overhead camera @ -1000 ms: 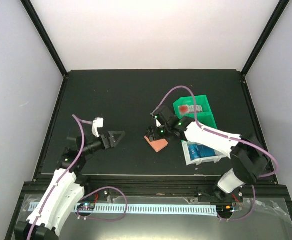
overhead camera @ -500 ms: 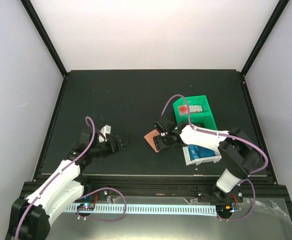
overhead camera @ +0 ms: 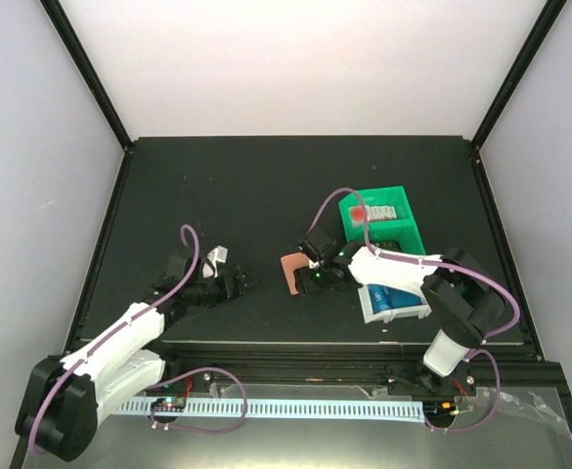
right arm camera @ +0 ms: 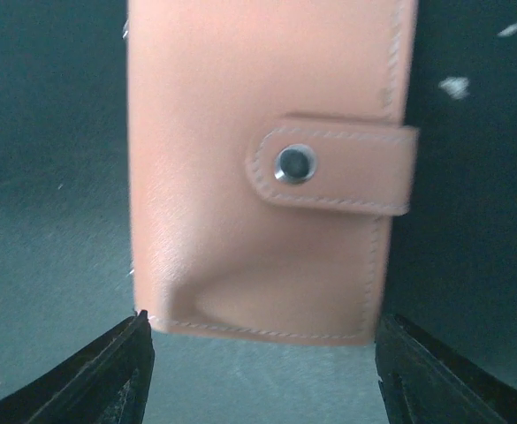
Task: Put the credit cards into the card holder
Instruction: Open the card holder at the center of the board.
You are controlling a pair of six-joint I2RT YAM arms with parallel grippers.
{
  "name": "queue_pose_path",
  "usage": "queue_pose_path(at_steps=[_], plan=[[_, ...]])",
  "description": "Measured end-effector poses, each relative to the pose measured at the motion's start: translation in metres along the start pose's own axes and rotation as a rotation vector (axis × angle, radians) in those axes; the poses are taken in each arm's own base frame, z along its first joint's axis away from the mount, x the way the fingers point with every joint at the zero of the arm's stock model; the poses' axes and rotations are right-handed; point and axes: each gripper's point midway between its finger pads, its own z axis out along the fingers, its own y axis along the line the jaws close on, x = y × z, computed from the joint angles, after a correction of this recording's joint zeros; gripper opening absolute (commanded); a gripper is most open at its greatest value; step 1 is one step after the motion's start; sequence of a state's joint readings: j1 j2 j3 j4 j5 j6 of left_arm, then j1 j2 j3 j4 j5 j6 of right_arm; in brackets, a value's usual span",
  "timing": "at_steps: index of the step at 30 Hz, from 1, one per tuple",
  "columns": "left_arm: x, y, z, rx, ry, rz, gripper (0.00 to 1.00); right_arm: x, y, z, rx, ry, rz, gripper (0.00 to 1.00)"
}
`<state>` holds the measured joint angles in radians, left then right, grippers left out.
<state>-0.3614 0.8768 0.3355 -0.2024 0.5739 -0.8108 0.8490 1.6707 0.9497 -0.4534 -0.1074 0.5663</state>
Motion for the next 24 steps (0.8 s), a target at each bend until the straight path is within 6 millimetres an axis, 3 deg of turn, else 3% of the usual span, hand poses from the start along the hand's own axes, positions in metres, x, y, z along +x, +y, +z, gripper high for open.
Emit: queue_pose_path(at_steps=[6, 11, 16, 24], plan=[[0.012, 0.002, 0.019, -0.007, 0.081, -0.010, 0.99, -0.025, -0.012, -0.011, 0.120, -0.076, -0.009, 0.71], [0.014, -0.004, 0.035, -0.021, 0.136, -0.008, 0.99, -0.045, -0.006, 0.000, 0.142, -0.093, -0.029, 0.64], [0.009, -0.010, 0.052, -0.030, 0.158, -0.013, 0.97, -0.044, -0.009, 0.015, 0.157, -0.070, -0.030, 0.57], [0.013, 0.002, 0.070, -0.062, 0.182, -0.055, 0.93, -0.046, -0.014, 0.019, 0.167, -0.106, 0.003, 0.43]])
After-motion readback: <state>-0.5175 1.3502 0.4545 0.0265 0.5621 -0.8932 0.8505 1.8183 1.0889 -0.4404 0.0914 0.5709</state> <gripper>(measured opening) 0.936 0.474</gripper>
